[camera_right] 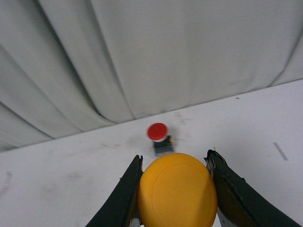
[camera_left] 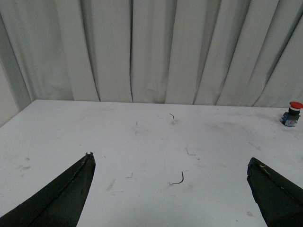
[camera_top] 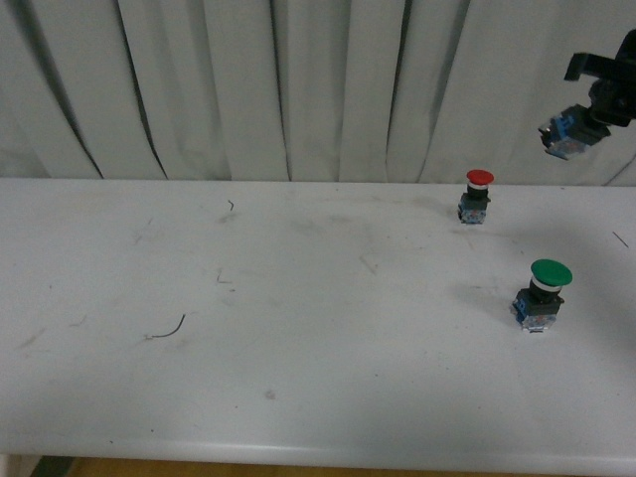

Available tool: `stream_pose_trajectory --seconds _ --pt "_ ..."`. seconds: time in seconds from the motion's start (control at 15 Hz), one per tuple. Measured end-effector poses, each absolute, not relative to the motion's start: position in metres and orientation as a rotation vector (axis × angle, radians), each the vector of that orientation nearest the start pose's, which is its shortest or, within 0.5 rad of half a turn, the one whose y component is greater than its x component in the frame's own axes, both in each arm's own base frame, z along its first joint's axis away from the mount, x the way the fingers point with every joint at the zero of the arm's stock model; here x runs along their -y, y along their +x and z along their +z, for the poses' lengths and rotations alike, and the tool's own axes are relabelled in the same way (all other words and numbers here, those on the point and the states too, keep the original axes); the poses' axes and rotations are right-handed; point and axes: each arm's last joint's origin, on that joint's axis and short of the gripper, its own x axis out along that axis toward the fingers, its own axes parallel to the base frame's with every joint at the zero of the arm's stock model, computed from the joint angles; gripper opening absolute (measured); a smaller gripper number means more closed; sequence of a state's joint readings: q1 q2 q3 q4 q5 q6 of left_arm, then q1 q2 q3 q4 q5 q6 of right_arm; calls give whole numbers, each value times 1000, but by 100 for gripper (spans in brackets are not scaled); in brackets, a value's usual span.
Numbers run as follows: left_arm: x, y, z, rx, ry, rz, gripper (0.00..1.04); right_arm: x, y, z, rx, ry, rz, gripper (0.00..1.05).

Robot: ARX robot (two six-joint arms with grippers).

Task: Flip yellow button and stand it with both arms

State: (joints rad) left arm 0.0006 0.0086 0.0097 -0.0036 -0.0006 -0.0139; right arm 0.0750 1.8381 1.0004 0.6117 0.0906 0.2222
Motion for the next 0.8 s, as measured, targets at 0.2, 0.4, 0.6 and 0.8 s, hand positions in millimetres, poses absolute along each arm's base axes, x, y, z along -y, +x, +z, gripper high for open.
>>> stream_pose_trajectory --seconds 0.2,0.4,0.6,0.8 --pt "0 98 166 -2 -14 1 98 -22 410 183 -301 80 -73 36" --pt "0 98 166 -2 -14 1 98 -21 425 180 -336 47 -96 36" --pt "0 98 166 -2 -14 1 98 -21 445 159 -447 -7 -139 36" --pt "0 98 166 -2 -14 1 98 -33 465 139 -554 -60 -156 36"
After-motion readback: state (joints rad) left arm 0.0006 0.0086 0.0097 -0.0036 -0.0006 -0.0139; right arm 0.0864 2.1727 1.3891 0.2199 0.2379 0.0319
